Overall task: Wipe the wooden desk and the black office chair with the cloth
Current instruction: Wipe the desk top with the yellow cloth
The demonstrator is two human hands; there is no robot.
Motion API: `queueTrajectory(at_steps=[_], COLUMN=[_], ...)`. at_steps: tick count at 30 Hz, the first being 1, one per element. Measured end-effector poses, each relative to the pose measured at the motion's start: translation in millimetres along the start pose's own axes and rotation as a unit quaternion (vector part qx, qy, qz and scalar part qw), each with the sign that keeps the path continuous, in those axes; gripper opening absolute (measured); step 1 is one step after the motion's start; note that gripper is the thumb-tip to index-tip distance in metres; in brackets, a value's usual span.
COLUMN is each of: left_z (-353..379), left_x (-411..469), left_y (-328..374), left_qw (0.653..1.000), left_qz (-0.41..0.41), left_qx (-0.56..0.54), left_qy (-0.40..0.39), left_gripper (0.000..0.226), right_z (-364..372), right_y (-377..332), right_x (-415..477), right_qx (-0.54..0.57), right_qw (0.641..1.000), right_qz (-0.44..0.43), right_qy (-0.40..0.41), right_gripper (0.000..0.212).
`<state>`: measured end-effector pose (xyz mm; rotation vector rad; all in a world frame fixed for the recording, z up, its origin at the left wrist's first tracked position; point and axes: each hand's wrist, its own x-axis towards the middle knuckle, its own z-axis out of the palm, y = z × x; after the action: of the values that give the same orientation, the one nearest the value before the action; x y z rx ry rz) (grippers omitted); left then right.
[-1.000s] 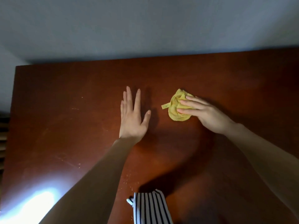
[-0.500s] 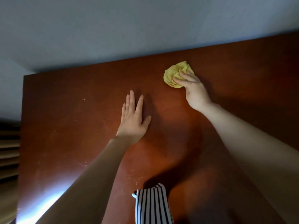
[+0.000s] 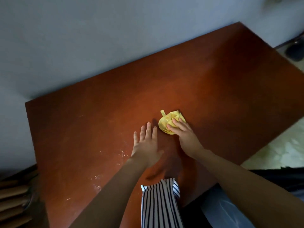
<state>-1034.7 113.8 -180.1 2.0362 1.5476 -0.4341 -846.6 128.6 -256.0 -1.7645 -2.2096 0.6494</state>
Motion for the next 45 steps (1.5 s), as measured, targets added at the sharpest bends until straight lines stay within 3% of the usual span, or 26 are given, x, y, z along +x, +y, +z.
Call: queueTrajectory(at_steps=[7,12,16,20,28,32,40,45], left_z=[27.4,39.3,45.4,49.0,47.3,46.7,50.0,51.5], left_x=[-44.9,-60.8,-63.9,-56.7,-33.4,-27.1,-26.7,-31.5], left_y=[-1.0,5.1,10.0,15.5,24.4,18.8,19.9,20.1], left_qw=[0.998,0.997,0.994,0.994,0.995,0.988,0.979,0.984], left_qz=[0.032,0.04,0.049,0.042,-0.006,-0.022,-0.04,-0.038], left_qx=[0.048,0.068,0.097,0.1,0.097,0.144,0.194,0.171], left_qy=[-0.027,-0.024,-0.03,-0.028,-0.036,-0.045,-0.041,-0.015], left_gripper=[0.091,0.097,0.104,0.108,0.136,0.139,0.134,0.133], right_z=[37.3,57.3,45.0,17.1,-48.6,-78.8,-107.9,-94.5], right_y=[-30.8,-48.3,-30.4,10.7,104.8,129.6,133.3,97.5], right_x=[-81.5,-132.9,-172.2,-184.3,-122.5,-75.0,17.5,59.8], right_qx=[0.041,0.063,0.08,0.045,0.053,0.067,0.016,0.021], right_qw=[0.995,0.987,0.991,0.996,0.987,0.981,0.984,0.97], right_qz=[0.082,0.039,-0.019,0.01,0.12,0.151,0.154,0.221], right_qy=[0.047,0.145,0.105,0.08,0.091,0.099,0.093,0.098], right_gripper=[0.055,0.046,0.042,0.059,0.055,0.054,0.055,0.053])
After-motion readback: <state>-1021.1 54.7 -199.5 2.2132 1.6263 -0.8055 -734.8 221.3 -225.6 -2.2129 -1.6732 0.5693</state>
